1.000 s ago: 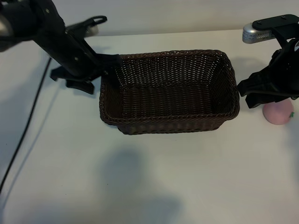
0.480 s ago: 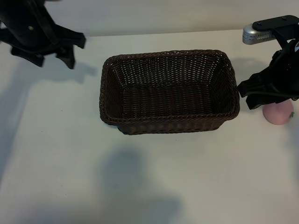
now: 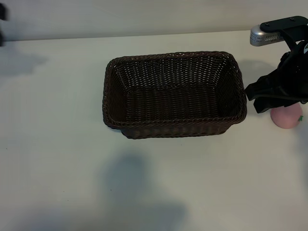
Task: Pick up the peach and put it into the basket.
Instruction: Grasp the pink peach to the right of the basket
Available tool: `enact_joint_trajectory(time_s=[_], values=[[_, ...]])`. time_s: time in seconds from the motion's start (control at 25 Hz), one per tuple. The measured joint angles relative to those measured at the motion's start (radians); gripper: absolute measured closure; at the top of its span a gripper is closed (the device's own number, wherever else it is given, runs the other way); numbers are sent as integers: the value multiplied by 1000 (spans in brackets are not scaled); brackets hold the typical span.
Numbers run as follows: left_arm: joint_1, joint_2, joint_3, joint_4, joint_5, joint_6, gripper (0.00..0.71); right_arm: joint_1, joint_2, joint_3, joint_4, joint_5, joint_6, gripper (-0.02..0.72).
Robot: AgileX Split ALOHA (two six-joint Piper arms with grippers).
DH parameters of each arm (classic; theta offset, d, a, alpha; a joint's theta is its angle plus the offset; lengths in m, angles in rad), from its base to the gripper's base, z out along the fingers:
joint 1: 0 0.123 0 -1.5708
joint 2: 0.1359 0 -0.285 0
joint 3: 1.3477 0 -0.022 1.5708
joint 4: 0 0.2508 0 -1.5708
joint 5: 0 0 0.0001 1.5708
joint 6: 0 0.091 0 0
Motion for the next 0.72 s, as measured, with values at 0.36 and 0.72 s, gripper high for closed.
enact_joint_trajectory(time_s=[0.36, 0.72], values=[[67, -153, 0, -136, 0, 72, 112, 0, 0, 0, 0, 0, 0, 165], [68, -457, 0, -157, -1, 79, 113, 0, 0, 0, 0, 1, 0, 165]])
